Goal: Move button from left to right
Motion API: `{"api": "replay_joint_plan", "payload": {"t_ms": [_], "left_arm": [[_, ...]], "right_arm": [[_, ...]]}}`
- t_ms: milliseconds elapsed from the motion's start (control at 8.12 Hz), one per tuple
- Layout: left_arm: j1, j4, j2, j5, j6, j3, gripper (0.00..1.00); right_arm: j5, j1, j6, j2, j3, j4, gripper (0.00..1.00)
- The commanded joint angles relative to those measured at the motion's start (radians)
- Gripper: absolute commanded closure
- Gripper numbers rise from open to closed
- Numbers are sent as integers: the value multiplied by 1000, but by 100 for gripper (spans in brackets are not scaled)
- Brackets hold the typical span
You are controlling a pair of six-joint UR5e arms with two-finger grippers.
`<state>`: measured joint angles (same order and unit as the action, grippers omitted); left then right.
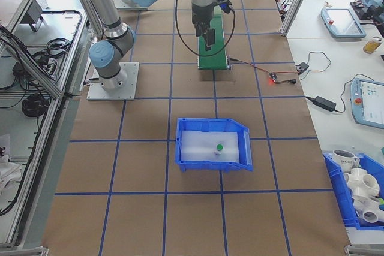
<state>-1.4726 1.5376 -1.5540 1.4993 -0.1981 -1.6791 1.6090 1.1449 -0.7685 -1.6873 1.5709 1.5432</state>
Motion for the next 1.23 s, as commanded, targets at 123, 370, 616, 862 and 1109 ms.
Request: {"api": "replay_joint_plan", "payload": {"t_ms": [123,370,616,862,1109], "left_arm": [[0,1,0,7,-11,-5,0],[0,1,0,6,-11,-7,0],[0,-1,0,6,-11,-5,0],[0,-1,0,5,-14,-7,0],[0,-1,2,6,-15,-7,0]], "right_arm": [[3,333,497,-2,0,-14,0],[3,458,639,21,1,-5,0],[3,469,641,21,1,-5,0],[5,470,641,21,1,-3,0],[31,470,638,21,1,-2,0]]}}
